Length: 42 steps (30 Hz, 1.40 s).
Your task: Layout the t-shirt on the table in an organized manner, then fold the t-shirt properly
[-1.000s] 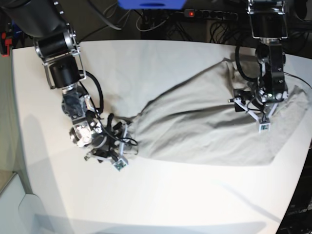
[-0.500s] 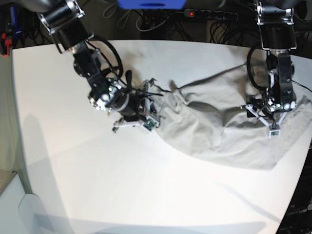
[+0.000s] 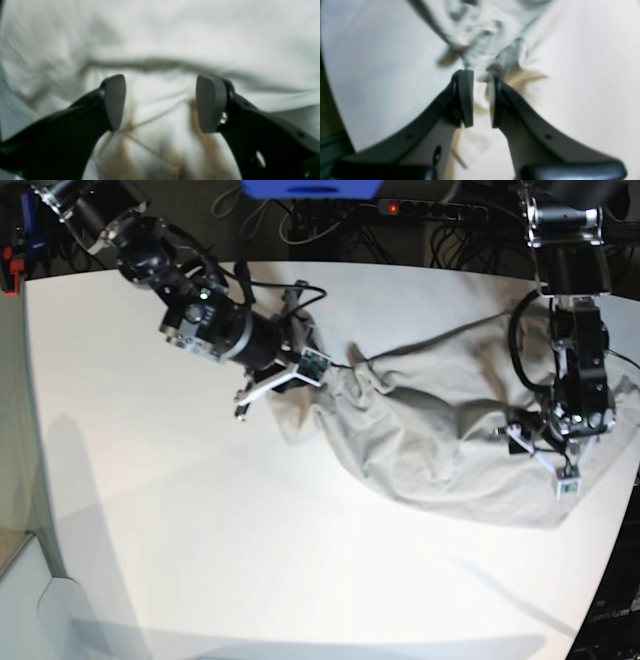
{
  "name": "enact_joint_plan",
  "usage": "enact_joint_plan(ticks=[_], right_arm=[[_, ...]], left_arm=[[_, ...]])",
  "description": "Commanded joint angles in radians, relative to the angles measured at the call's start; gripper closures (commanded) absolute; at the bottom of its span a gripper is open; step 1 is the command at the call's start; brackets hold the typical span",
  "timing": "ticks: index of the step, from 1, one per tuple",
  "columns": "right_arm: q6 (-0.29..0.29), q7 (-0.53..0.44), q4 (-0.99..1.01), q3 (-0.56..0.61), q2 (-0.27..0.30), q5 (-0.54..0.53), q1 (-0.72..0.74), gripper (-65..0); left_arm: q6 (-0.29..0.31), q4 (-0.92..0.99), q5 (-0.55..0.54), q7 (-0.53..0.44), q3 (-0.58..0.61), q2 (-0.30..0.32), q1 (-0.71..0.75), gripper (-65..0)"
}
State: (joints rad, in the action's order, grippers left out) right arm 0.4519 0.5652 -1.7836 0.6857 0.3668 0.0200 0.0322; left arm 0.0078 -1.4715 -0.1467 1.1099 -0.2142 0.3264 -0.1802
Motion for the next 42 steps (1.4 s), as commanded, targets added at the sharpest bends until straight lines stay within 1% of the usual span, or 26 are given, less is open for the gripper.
enact_joint_plan(ticks=[1, 3, 4, 8, 11, 13, 14, 17, 19, 22, 26, 27, 28, 30, 31, 32, 36, 38, 42], right_arm=[[0.008, -0.021, -0.023, -0.008, 0.004, -0.013, 0.011, -9.4], [0.008, -0.021, -0.029, -0.05, 0.001, -0.013, 0.013, -9.4], [0.008, -0.021, -0.029, -0.08, -0.005, -0.013, 0.01, -9.4], [0.008, -0.018, -0.023, -0.169, -0.056, -0.013, 0.005, -9.4], [0.008, 0.019, -0.023, -0.183, -0.059, -0.013, 0.007, -9.4], [0.008, 0.04, -0.023, -0.183, -0.064, -0.013, 0.007, -9.4], [0.008, 0.046, -0.023, -0.182, -0.068, -0.013, 0.007, -9.4], [0.008, 0.055, -0.023, -0.182, -0.068, -0.013, 0.005, -9.4], [0.008, 0.071, -0.023, -0.182, -0.068, -0.013, 0.005, -9.4], [0.008, 0.095, -0.023, -0.182, -0.068, -0.013, 0.005, -9.4], [0.008, 0.121, -0.023, -0.182, -0.07, -0.013, 0.004, -9.4], [0.008, 0.126, -0.023, -0.182, -0.07, -0.013, 0.004, -9.4], [0.008, 0.128, -0.023, -0.182, -0.07, -0.013, 0.004, -9.4], [0.008, 0.138, -0.023, -0.182, -0.07, -0.015, 0.004, -9.4], [0.008, 0.141, -0.023, -0.182, -0.071, -0.015, 0.004, -9.4], [0.008, 0.146, -0.023, -0.182, -0.071, -0.015, 0.002, -9.4], [0.008, 0.161, -0.026, -0.182, -0.073, -0.015, 0.002, -9.4], [0.008, 0.161, -0.028, -0.182, -0.073, -0.015, -0.004, -9.4], [0.008, 0.161, -0.029, -0.182, -0.073, -0.015, -0.019, -9.4]], left_arm=[[-0.002, -0.042, 0.003, 0.005, -0.006, 0.009, -0.02, -43.0], [-0.002, -0.099, 0.003, 0.034, -0.006, 0.003, -0.025, -43.0], [-0.002, -0.123, 0.003, 0.043, -0.006, -0.011, -0.028, -43.0], [-0.004, -0.169, 0.005, 0.045, -0.029, -0.052, -0.052, -43.1], [-0.012, -0.107, 0.012, 0.043, -0.035, -0.089, -0.117, -43.1], [-0.013, -0.01, 0.012, 0.04, -0.044, -0.106, -0.183, -43.2], [-0.013, 0.042, 0.011, 0.028, -0.067, -0.117, -0.209, -43.2], [-0.015, 0.167, 0.012, -0.049, -0.17, -0.174, -0.273, -43.2], [-0.015, 0.242, 0.012, -0.109, -0.224, -0.191, -0.308, -43.2], [-0.015, 0.323, 0.012, -0.185, -0.233, -0.201, -0.348, -43.2], [-0.015, 0.423, 0.011, -0.316, -0.235, -0.207, -0.382, -43.2], [-0.025, 0.461, 0.011, -0.35, -0.236, -0.218, -0.397, -43.2], [-0.053, 0.503, 0.011, -0.376, -0.236, -0.22, -0.416, -43.2], [-0.131, 0.598, 0.011, -0.422, -0.233, -0.22, -0.45, -43.2], [-0.157, 0.65, 0.009, -0.446, -0.233, -0.22, -0.468, -43.2], [-0.174, 0.693, 0.008, -0.466, -0.233, -0.221, -0.485, -43.2], [-0.18, 0.822, 0.011, -0.532, -0.233, -0.223, -0.534, -43.2], [-0.182, 0.871, 0.012, -0.548, -0.228, -0.223, -0.559, -43.2], [-0.184, 0.955, 0.012, -0.552, -0.147, -0.217, -0.572, -43.2]])
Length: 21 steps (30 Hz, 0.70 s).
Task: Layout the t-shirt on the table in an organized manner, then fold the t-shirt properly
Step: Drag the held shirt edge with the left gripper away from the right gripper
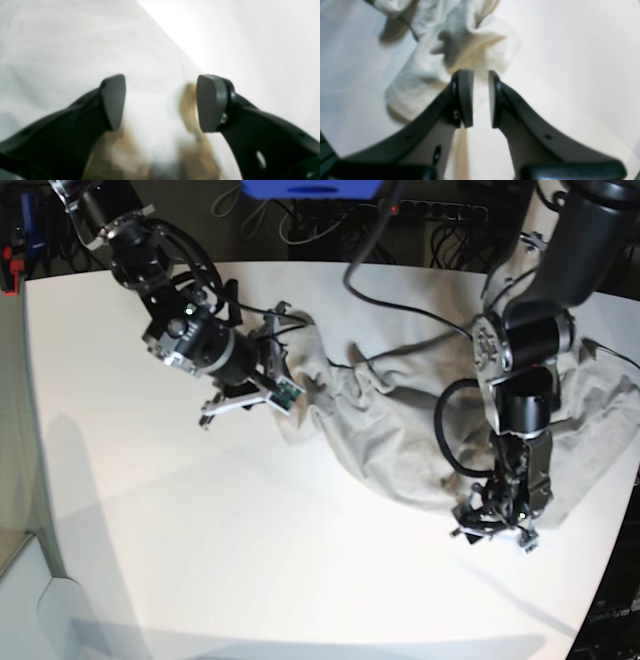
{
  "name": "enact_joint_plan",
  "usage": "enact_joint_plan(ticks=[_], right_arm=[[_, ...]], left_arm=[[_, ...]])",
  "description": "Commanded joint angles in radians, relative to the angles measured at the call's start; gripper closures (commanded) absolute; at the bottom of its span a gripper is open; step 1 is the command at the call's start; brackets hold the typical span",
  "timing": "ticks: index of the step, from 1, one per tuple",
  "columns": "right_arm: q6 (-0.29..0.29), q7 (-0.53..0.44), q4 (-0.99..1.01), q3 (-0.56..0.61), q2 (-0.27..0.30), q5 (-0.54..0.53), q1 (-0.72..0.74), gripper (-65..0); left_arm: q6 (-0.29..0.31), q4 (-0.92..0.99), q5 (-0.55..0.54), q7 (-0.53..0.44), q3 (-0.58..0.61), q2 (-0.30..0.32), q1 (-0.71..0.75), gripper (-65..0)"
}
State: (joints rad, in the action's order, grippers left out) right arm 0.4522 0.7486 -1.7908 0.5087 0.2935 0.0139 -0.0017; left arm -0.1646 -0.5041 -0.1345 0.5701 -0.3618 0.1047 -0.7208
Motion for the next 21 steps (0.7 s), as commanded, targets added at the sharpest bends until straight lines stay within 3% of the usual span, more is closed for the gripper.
enact_joint_plan(ticks=[1, 5, 7, 12, 15, 18, 21], right_arm=[[0.007, -0.022, -0.022, -0.005, 0.0, -0.009, 0.009, -9.4], [0.007, -0.022, -0.022, -0.005, 0.0, -0.009, 0.002, -9.4], [0.007, -0.022, -0.022, -0.005, 0.0, -0.009, 0.002, -9.4], [0.007, -0.022, -0.022, -0.005, 0.002, -0.009, 0.002, -9.4], [0.007, -0.022, -0.022, -0.005, 0.002, -0.009, 0.001, -9.4], [0.007, -0.022, -0.022, -0.005, 0.002, -0.009, 0.001, -9.4], [0.007, -0.022, -0.02, -0.005, 0.0, -0.009, 0.001, -9.4]], left_arm=[[-0.011, 0.0, 0.0, -0.012, 0.02, 0.005, -0.032, -43.2], [-0.013, 0.02, -0.001, -0.012, 0.04, 0.005, -0.029, -42.6], [-0.013, 0.034, -0.001, -0.011, 0.04, 0.005, -0.026, -37.1], [-0.013, 0.084, -0.006, -0.011, 0.037, 0.007, -0.023, -0.2], [-0.013, 0.074, -0.007, -0.005, 0.036, 0.007, -0.015, -2.6], [-0.013, 0.051, -0.009, 0.0, 0.036, -0.001, -0.009, -0.1], [-0.013, -0.058, -0.011, 0.081, 0.034, -0.013, -0.004, -0.5]])
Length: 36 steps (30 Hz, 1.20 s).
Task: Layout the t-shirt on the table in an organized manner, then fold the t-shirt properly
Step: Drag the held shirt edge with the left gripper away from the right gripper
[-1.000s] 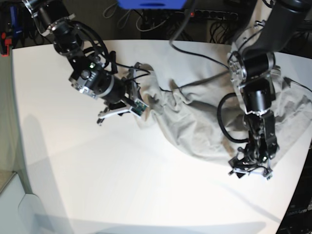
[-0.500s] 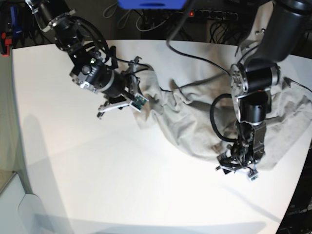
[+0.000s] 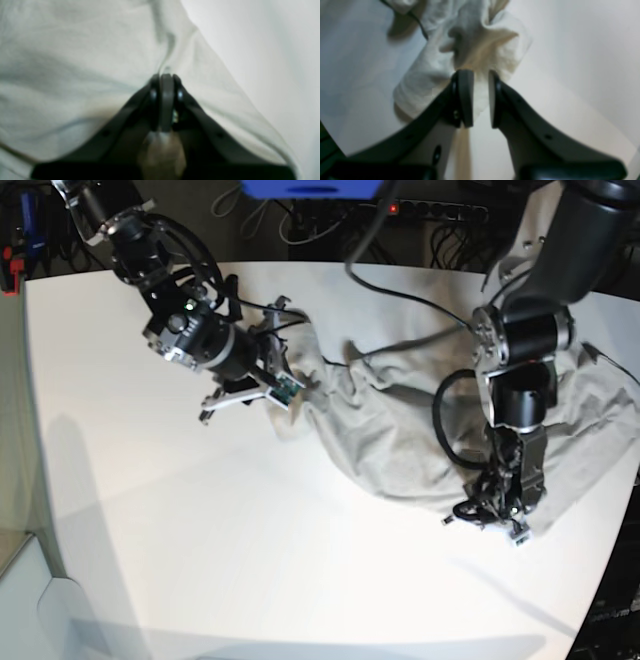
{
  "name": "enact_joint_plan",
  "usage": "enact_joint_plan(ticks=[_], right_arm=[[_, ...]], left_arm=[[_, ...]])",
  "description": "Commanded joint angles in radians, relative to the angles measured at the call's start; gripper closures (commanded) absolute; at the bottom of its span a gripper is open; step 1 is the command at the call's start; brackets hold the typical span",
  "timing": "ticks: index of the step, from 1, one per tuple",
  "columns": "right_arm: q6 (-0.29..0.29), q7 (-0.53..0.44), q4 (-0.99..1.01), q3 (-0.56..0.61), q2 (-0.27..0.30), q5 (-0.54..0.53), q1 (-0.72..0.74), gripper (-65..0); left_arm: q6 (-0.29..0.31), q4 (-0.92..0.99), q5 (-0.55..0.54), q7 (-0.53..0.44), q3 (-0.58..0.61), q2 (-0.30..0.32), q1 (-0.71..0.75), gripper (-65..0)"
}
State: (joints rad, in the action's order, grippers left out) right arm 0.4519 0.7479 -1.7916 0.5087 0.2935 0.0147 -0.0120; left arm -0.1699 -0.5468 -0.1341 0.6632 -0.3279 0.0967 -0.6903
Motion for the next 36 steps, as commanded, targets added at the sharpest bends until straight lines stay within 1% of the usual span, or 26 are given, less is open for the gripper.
enact_joint_plan(ticks=[1, 3, 6, 9, 10, 13, 15, 17, 20, 23, 26, 28, 33, 36], right_arm=[[0.008, -0.021, -0.02, -0.005, 0.0, -0.009, 0.011, -9.4], [0.008, -0.021, -0.017, -0.005, 0.0, -0.009, 0.011, -9.4], [0.008, -0.021, -0.015, -0.005, 0.0, -0.009, 0.011, -9.4], [0.008, -0.021, -0.014, -0.006, -0.001, -0.009, 0.011, -9.4], [0.008, -0.021, -0.014, -0.006, -0.009, -0.009, 0.011, -9.4], [0.008, -0.021, -0.014, -0.009, -0.02, -0.009, 0.011, -9.4], [0.008, -0.021, -0.014, -0.009, -0.02, -0.009, 0.011, -9.4], [0.008, -0.021, -0.014, -0.009, -0.02, -0.009, 0.011, -9.4], [0.008, -0.021, -0.014, -0.009, -0.02, -0.009, 0.004, -9.4], [0.008, -0.021, -0.015, -0.009, -0.021, -0.009, -0.001, -9.4], [0.008, -0.021, -0.015, -0.008, -0.023, -0.009, -0.001, -9.4], [0.008, -0.021, -0.015, -0.009, -0.038, -0.009, -0.001, -9.4], [0.008, -0.021, -0.02, -0.009, -0.067, -0.009, -0.001, -9.4], [0.008, -0.021, -0.02, -0.009, -0.083, -0.009, -0.001, -9.4]], left_arm=[[-0.007, -0.069, -0.011, 0.031, 0.0, -0.019, -0.032, -0.5], [-0.006, -0.189, -0.028, 0.122, 0.0, -0.028, -0.007, -0.5], [-0.006, -0.434, -0.1, 0.246, 0.0, -0.027, 0.07, -0.5], [-0.006, -0.655, -0.167, 0.332, -0.001, -0.021, 0.142, -0.5], [-0.006, -0.711, -0.177, 0.367, -0.015, -0.013, 0.163, -0.5], [-0.006, -0.858, -0.193, 0.471, -0.109, -0.002, 0.231, -0.5], [-0.003, -0.915, -0.218, 0.499, -0.181, 0.002, 0.28, -0.5], [0.002, -0.95, -0.24, 0.499, -0.268, 0.025, 0.346, -0.5], [0.002, -0.953, -0.301, 0.499, -0.351, 0.068, 0.418, -0.5], [0.002, -0.959, -0.396, 0.499, -0.394, 0.119, 0.501, -0.5], [0.002, -0.955, -0.488, 0.496, -0.428, 0.154, 0.581, -0.5], [0.002, -0.935, -0.505, 0.481, -0.449, 0.16, 0.622, -0.5], [0.002, -0.849, -0.502, 0.356, -0.451, 0.16, 0.702, -0.5], [0.002, -0.789, -0.502, 0.327, -0.451, 0.16, 0.714, -0.5]])
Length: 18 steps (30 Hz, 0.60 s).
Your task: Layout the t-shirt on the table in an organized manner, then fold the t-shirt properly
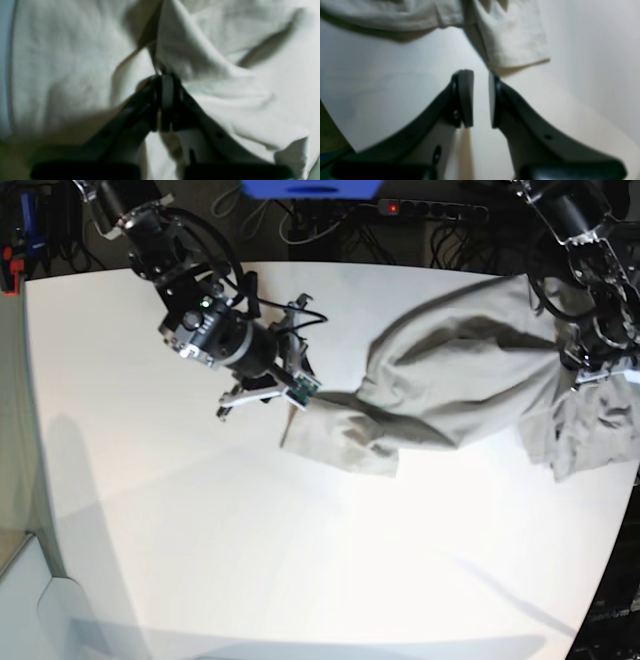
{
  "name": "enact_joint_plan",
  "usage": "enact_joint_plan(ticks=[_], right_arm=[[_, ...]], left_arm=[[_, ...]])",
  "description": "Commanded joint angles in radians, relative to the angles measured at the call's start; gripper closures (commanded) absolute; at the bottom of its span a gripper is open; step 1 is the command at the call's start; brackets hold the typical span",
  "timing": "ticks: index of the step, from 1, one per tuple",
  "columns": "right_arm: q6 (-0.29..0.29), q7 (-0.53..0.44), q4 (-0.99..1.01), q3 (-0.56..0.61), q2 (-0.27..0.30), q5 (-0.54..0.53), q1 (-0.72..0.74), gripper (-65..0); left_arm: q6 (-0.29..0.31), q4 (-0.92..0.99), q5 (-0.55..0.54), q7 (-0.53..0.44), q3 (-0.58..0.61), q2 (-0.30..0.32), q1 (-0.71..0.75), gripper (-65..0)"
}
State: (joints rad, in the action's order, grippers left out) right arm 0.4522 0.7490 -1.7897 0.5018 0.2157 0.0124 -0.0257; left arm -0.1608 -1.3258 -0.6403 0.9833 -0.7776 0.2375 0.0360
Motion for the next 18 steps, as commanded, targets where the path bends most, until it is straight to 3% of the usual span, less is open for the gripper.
enact_joint_plan(ticks=[1, 13, 15, 18], right_arm=[[0.007, -0.023, -0.022, -0.002, -0.006, -0.007, 0.013, -9.4], [0.007, -0.023, -0.022, 0.002, -0.026, -0.007, 0.013, -9.4], [0.007, -0.023, -0.022, 0.002, -0.026, -0.007, 0.013, -9.4], [0.007, -0.023, -0.022, 0.002, -0.026, -0.007, 0.013, -9.4]], left_arm=[[-0.007, 0.001, 0.004, 0.007, -0.001, 0.02, -0.012, -0.5], [-0.004, -0.199, -0.129, 0.009, -0.001, 0.021, 0.097, -1.5], [-0.004, -0.231, -0.14, 0.009, -0.001, 0.02, 0.101, -6.6], [-0.004, -0.26, -0.14, 0.009, -0.001, 0.018, 0.101, -20.2]])
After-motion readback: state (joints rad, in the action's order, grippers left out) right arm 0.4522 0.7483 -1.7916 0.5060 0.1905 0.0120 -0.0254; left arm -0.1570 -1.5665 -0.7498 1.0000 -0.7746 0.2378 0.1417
